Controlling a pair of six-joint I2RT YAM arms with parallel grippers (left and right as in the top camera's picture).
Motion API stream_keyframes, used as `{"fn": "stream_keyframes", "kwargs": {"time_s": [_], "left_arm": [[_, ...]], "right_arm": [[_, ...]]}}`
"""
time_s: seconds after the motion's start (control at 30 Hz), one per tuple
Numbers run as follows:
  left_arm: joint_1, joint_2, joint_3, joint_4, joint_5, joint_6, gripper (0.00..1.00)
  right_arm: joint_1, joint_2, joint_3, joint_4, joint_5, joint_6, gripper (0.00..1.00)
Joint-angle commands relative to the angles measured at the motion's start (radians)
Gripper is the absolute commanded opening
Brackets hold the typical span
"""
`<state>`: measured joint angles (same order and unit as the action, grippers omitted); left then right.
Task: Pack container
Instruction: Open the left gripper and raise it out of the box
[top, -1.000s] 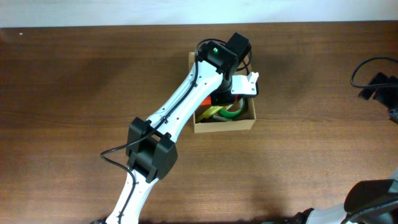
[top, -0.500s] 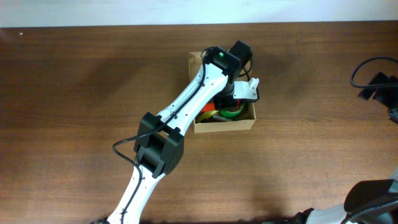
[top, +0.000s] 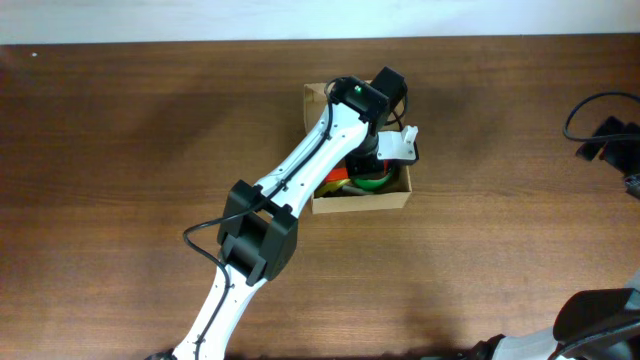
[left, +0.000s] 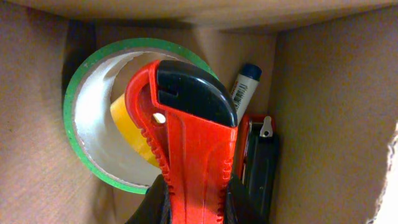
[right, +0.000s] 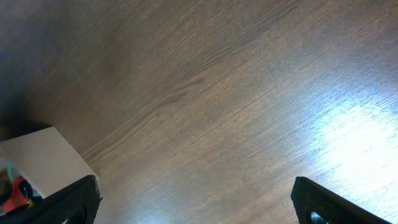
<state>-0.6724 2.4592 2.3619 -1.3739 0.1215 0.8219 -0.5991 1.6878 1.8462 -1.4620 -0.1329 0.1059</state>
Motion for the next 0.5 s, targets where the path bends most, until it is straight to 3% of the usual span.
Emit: {"fn": "stream_keyframes", "kwargs": {"time_s": [0.0, 0.1, 0.23, 0.47], "left_arm": [[-0.028, 0.023, 0.008, -0.01, 0.021, -0.02, 0.01], [-0.037, 0.023, 0.008, -0.01, 0.016, -0.021, 0.07], [-0.037, 0.022, 0.008, -0.01, -0.012, -0.029, 0.37], [-0.03, 0.006, 0.008, -0.002, -0.044, -0.047, 0.55]], "right_arm": [[-0.002, 0.004, -0.004, 0.002, -0.006, 0.008, 0.99], [-0.002, 0.004, -0.004, 0.003, -0.007, 0.008, 0.99], [-0.002, 0.004, -0.004, 0.003, -0.007, 0.008, 0.99], [-0.002, 0.004, -0.004, 0.003, -0.006, 0.007, 0.99]]}}
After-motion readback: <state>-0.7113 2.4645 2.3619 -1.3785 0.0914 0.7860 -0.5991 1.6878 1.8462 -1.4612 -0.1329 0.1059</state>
